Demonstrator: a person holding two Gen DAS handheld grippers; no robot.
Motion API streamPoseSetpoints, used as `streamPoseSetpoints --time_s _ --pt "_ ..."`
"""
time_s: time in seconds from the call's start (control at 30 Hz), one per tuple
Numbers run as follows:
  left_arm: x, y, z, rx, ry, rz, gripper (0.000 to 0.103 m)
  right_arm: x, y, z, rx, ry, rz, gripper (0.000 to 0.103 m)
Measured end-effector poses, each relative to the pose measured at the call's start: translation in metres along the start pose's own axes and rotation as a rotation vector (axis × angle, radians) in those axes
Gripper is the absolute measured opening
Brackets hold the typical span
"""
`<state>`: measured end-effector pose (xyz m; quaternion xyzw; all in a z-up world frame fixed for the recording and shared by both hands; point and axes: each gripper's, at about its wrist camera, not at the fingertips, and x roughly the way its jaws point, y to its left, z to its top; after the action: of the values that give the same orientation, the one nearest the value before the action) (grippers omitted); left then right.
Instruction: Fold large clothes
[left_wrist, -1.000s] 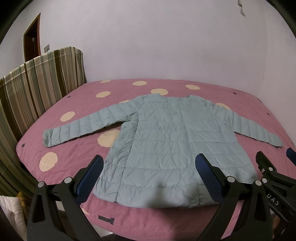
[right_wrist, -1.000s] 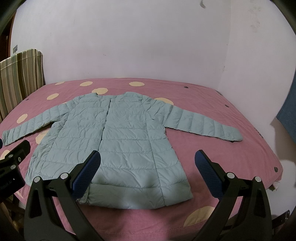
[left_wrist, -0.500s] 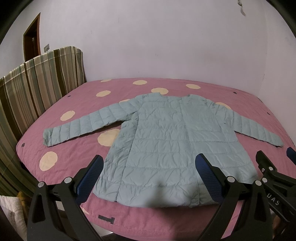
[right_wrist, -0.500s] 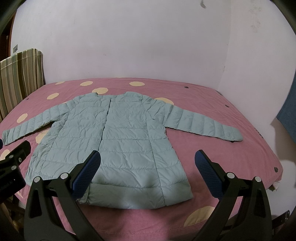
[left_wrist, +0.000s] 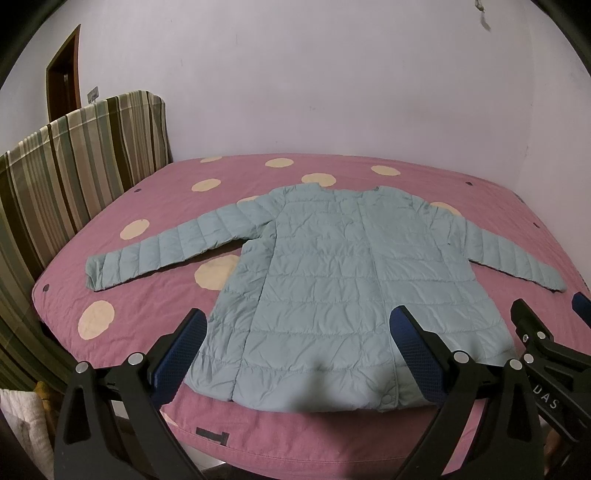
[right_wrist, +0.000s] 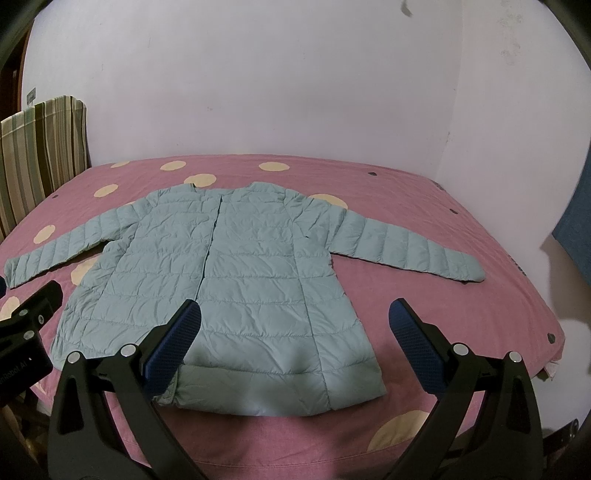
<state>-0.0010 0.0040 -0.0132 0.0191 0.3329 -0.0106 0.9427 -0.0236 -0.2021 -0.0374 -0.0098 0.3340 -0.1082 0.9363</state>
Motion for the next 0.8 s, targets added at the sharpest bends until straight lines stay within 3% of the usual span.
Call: streamPoseSetpoints --time_s 0.8 --pt "0.0006 -0.0013 0.0014 0.0 0.001 0.002 0.099 0.0008 0.0009 -0.0001 -0.002 0.001 -0.001 0.101"
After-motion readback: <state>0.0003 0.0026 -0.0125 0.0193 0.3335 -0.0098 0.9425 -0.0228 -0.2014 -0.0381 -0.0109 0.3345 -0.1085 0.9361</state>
